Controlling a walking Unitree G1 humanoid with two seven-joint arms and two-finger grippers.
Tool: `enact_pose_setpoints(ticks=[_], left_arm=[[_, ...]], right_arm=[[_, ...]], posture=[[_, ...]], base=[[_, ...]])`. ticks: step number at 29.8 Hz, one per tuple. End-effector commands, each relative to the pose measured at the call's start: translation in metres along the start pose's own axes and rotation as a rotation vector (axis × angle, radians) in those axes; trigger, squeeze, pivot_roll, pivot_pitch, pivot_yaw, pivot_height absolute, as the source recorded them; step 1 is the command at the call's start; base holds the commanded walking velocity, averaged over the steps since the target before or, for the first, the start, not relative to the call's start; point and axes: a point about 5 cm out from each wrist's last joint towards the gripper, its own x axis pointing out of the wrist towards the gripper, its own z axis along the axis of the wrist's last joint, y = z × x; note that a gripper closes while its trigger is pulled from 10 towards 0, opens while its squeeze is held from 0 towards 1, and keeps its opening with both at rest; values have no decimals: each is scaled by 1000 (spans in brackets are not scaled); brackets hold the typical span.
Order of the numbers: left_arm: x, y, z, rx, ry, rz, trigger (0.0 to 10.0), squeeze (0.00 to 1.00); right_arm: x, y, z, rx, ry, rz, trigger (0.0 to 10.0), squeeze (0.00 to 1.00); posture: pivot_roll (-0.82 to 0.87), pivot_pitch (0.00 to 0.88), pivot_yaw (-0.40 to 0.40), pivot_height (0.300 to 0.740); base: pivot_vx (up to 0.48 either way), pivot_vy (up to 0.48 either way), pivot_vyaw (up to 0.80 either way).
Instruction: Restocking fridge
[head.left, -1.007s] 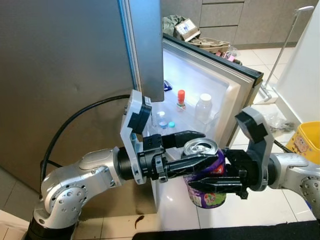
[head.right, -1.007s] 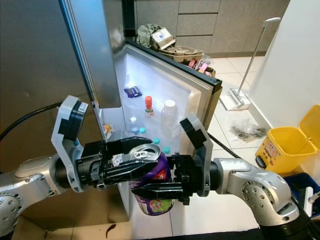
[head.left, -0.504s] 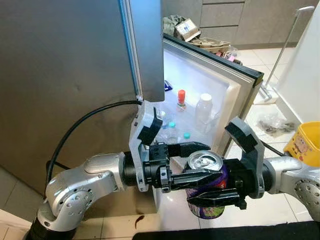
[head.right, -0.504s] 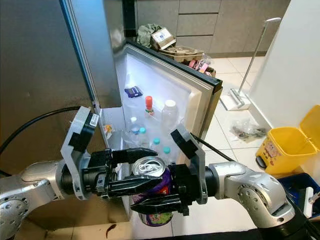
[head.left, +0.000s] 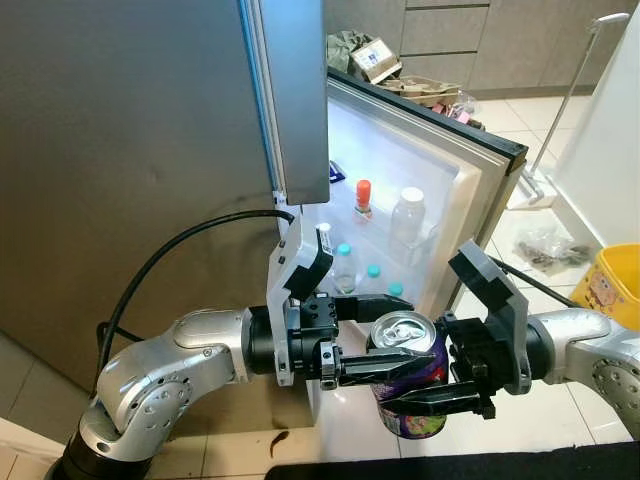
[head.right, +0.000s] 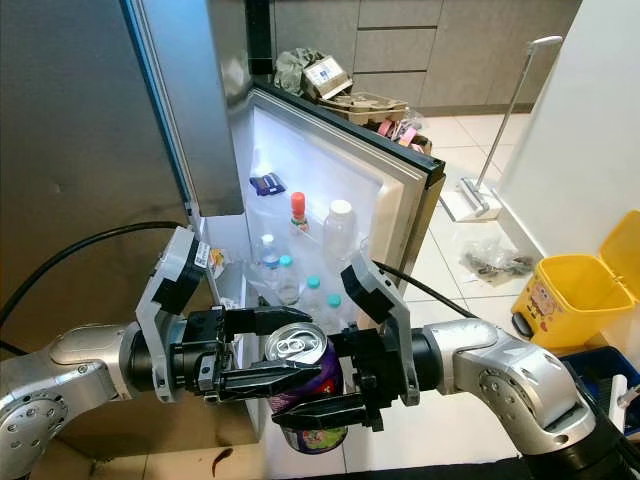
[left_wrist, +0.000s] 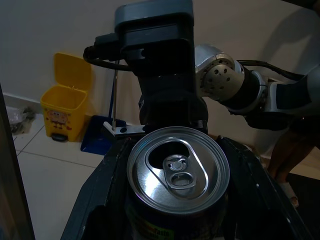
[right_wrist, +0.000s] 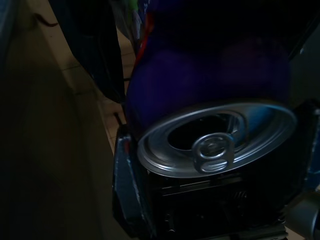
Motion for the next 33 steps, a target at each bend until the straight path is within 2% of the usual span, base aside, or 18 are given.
enact_pose_setpoints(ticks=[1,6,15,16,18,19,20,21,23,24,25,26,31,32,33], left_arm=[[-5,-1,-4,-8,40,-17,10000,0],[-4,-3,-8,-7,63,-42,10000,0],[-2,-3,-6,-7,52,-50,10000,0],[-2,-3,-6,-6,50,-50,10000,0],[-2,-3,-5,-5,49,-50,10000,0],[-2,-3,-5,-4,47,-51,10000,0],[-2,-3,-5,-4,47,-51,10000,0],[-2,-3,-5,-3,45,-51,10000,0],[-2,-3,-4,-1,43,-51,10000,0],[-2,-3,-4,-1,43,-51,10000,0],[-2,-3,-4,0,41,-50,10000,0],[-2,-3,-4,1,41,-49,10000,0],[-2,-2,-4,2,39,-46,10000,0],[-2,-3,-4,2,39,-47,10000,0],[-2,-3,-4,2,39,-47,10000,0]], right_arm=[[-7,2,5,-54,2,-30,10000,0],[-6,1,6,-97,27,-35,10000,0],[-3,-2,6,-100,13,-33,10000,0],[-3,-2,6,-98,7,-33,5333,0],[-3,-3,6,-93,-1,-33,5333,0],[-2,-3,6,-89,-12,-32,3569,0],[-2,-3,6,-89,-12,-32,3569,0],[-2,-4,7,-85,-21,-35,4431,0],[-2,-6,7,-82,-37,-46,3804,0],[-2,-6,7,-82,-37,-46,3804,0],[-2,-7,8,-83,-40,-52,5490,0],[-3,-8,8,-88,-42,-65,10000,0],[-3,-9,7,-86,-38,-64,10000,0],[-3,-8,7,-85,-38,-60,4588,0],[-3,-8,7,-85,-38,-60,4588,0]], posture=[[-100,89,9,740],[-102,85,16,740],[-96,85,15,740],[-96,85,15,740],[-94,86,17,740],[-94,86,17,740],[-94,86,17,740],[-93,86,17,740],[-92,85,17,740],[-92,85,17,740],[-93,85,17,740],[-93,85,17,740],[-93,84,16,740],[-93,84,16,740],[-93,84,16,740]], base=[[0,0,0],[0,0,0],[0,0,0],[0,0,0],[0,0,0],[0,0,0],[0,0,0],[0,0,0],[0,0,0],[0,0,0],[0,0,0],[0,0,0],[0,0,0],[0,0,0],[0,0,0]])
